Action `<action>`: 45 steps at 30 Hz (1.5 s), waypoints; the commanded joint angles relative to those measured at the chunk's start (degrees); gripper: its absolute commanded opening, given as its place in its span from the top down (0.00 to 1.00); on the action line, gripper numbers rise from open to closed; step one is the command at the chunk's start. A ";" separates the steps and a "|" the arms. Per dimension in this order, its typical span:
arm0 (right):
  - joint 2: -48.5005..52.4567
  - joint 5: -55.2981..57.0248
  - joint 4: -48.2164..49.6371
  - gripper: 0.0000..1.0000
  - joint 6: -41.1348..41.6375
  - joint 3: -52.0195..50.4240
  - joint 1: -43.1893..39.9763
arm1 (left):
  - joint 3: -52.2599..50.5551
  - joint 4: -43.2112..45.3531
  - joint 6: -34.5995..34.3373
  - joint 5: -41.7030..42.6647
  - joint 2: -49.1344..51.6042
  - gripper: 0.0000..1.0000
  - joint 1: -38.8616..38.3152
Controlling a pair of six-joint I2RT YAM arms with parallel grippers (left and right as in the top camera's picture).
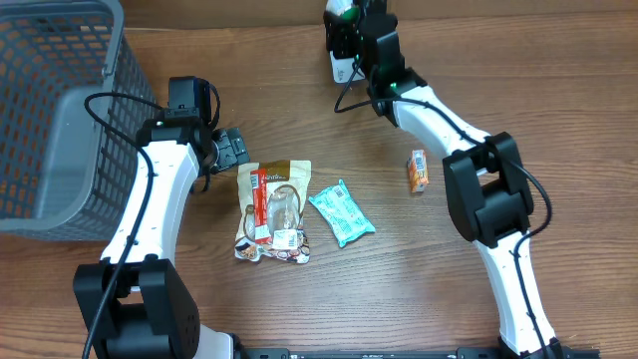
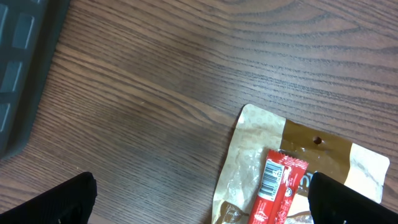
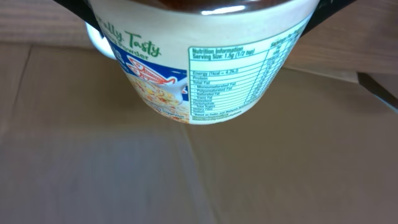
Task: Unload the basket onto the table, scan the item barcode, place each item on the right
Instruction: 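Hold the jar label facing the scanner window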
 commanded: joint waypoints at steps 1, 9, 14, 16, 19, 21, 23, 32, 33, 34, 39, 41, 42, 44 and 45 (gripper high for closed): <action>0.68 0.83 3.15 0.57 0.55 1.14 0.04 | 1.01 0.07 -0.57 -0.11 -0.35 0.00 -0.39; 2.58 0.83 6.62 0.59 0.57 1.14 0.04 | 1.01 0.07 -0.57 -0.11 -0.35 0.00 -0.39; 2.58 3.78 8.55 0.59 0.55 1.14 0.04 | 1.01 0.07 -0.57 -0.11 -0.35 0.00 -0.39; 2.58 4.52 8.90 0.58 0.55 1.14 -0.04 | 1.01 0.07 -0.57 -0.11 -0.35 0.00 -0.39; 2.58 3.45 9.01 0.59 2.23 1.14 -0.13 | 1.01 0.07 -0.57 -0.11 -0.35 0.00 -0.39; 2.58 2.95 8.61 0.58 2.32 1.14 -0.11 | 1.01 0.07 -0.57 -0.11 -0.35 0.00 -0.39; 2.58 2.95 8.48 0.58 2.29 1.14 -0.11 | 1.01 0.07 -0.57 -0.11 -0.35 0.00 -0.39; 4.24 2.97 7.91 0.59 2.25 1.14 -0.13 | 1.01 0.07 -0.57 -0.11 -0.35 0.00 -0.39; 4.55 2.97 8.15 0.60 2.27 1.14 -0.13 | 1.01 0.07 -0.57 -0.11 -0.35 0.00 -0.39; 5.03 2.95 8.37 0.59 2.27 1.14 -0.15 | 1.01 0.07 -0.57 -0.11 -0.35 0.00 -0.39; 5.11 2.03 8.59 0.59 2.25 1.16 -0.15 | 1.01 0.07 -0.57 -0.11 -0.35 0.00 -0.39; 4.42 0.09 8.79 0.59 2.25 1.16 -0.24 | 1.01 0.07 -0.57 -0.11 -0.35 0.00 -0.39; 3.52 -1.01 8.57 0.59 2.25 1.16 -0.35 | 1.01 0.07 -0.57 -0.11 -0.35 0.00 -0.39; 1.09 -2.16 7.41 0.59 2.27 1.16 -0.72 | 1.01 0.07 -0.57 -0.11 -0.35 0.00 -0.39; -0.33 -2.25 6.25 0.59 2.27 1.16 -0.96 | 1.01 0.07 -0.57 -0.11 -0.35 0.00 -0.39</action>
